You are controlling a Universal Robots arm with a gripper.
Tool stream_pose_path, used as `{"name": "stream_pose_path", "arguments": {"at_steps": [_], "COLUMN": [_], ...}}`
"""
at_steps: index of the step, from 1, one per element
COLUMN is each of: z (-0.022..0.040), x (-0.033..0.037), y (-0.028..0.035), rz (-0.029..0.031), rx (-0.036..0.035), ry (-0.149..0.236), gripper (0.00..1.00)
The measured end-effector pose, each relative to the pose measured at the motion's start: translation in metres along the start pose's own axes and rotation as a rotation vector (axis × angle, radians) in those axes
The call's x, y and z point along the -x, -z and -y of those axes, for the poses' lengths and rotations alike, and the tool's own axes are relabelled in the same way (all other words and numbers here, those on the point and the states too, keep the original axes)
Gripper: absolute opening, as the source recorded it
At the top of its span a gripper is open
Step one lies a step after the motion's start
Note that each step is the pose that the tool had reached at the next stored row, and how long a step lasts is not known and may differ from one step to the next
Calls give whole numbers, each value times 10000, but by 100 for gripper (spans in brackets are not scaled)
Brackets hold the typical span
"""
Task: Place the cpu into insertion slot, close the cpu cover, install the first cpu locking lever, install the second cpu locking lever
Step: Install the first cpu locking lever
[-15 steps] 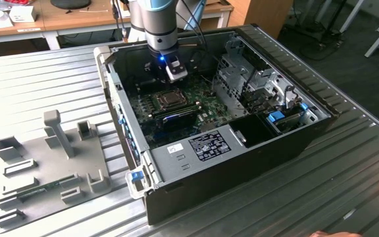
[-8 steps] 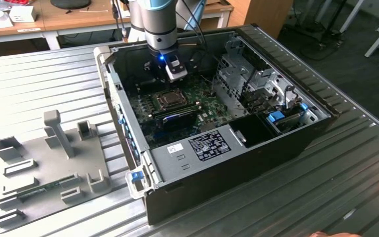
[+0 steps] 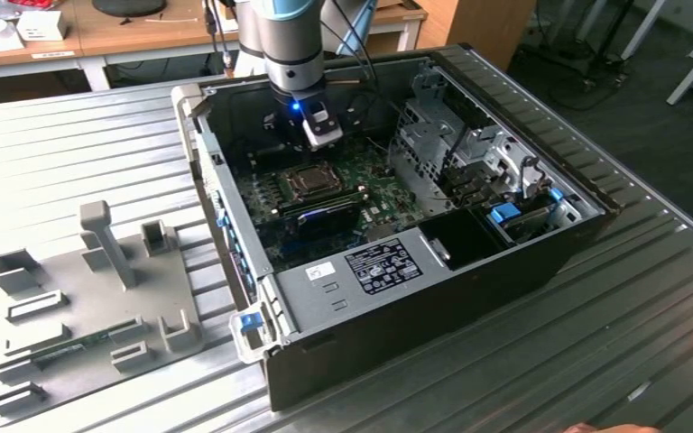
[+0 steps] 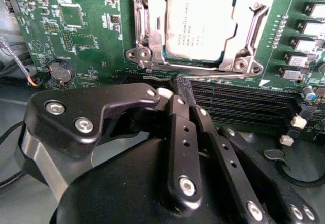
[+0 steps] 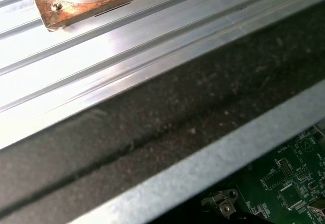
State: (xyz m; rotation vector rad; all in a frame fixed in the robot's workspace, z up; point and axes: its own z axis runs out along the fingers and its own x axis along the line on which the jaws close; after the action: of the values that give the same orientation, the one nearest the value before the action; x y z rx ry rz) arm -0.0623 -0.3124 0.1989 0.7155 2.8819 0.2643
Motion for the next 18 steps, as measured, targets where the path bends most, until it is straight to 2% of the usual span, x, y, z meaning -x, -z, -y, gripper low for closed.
{"name": "stream_pose_path", "arguments": {"at_steps": [18], "z": [5], "x": [-3], "y": [-13], "rz": [182], "rx": [64], "ry": [34], "gripper": [11]}}
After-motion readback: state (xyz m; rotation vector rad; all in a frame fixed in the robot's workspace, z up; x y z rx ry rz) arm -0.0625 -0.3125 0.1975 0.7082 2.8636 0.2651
